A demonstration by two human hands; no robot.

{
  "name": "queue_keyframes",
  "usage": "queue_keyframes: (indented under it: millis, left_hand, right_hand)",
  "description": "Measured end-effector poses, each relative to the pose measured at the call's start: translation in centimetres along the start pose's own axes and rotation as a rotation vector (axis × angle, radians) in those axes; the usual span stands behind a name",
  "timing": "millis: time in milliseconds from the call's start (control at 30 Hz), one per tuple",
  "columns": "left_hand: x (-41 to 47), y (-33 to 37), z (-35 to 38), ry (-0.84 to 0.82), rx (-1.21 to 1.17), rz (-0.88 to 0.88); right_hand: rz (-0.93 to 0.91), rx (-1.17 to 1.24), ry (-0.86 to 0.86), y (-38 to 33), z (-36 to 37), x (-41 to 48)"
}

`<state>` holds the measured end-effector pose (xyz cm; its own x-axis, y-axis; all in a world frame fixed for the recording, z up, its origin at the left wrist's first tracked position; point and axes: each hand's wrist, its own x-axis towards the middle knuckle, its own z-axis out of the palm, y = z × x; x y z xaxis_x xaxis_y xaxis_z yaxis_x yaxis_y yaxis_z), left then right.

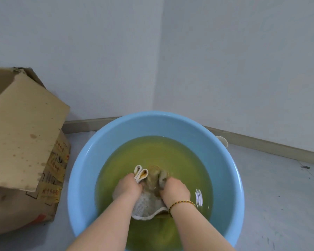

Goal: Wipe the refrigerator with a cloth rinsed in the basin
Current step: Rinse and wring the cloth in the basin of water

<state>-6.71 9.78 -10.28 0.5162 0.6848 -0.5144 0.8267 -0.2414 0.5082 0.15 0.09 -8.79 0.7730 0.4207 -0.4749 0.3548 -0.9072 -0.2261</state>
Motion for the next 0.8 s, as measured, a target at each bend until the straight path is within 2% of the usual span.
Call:
queue_keyframes:
  millis: [100,167,267,333,400,500,567,633,733,767,800]
  left_hand:
    - [0.2,0.2,-0.6,-0.078,-0.47,-0.122]
    - [0.1,0.3,-1.5,-0.14,-0.796,-0.209]
    - [-1.1,1.1,-2.9,-0.182,-1.036,-0.168]
    - [-2.6,2.3,-3.6,-0.228,-1.144,-0.096]
    - [-4.3,3.4,-4.0,-0.307,-1.247,-0.01]
    - [-6.1,4.8,-4.0,-0.366,-1.324,0.132]
    - [-6.2,5.0,-3.7,-0.31,-1.35,0.131]
    - [-5.7,4.9,-3.5,-0.28,-1.414,0.083]
    - [-5.5,4.9,-3.8,-0.263,-1.542,0.028]
    - [-5.5,5.0,-3.9,-0.262,-1.576,0.019]
    - [-5.7,5.2,-4.1,-0.265,-1.599,0.019]
  right_hand:
    - [0.021,0.245,-0.04,0.3,-1.0,-0.2]
    - [0.055,0.567,-0.06,0.4,-2.1,-0.7]
    - [0.058,1.005,-0.019,0.2,-3.7,-2.4]
    - [-0.052,1.129,0.071,-0.2,-4.5,-3.5]
    - [-0.234,1.011,0.207,-0.9,-4.7,-4.4]
    - [-0.492,0.571,0.44,-2.0,-4.0,-5.5]
    - [-0.641,0.327,0.632,-2.5,-3.3,-6.0]
    - [-0.669,0.176,0.77,-2.3,-2.4,-6.0]
    - [-0.524,0.241,0.741,-1.4,-1.8,-5.9]
    - [-0.49,0.294,0.638,-1.0,-1.9,-6.0]
    - [-0.486,0.398,0.439,-0.7,-2.0,-6.1]
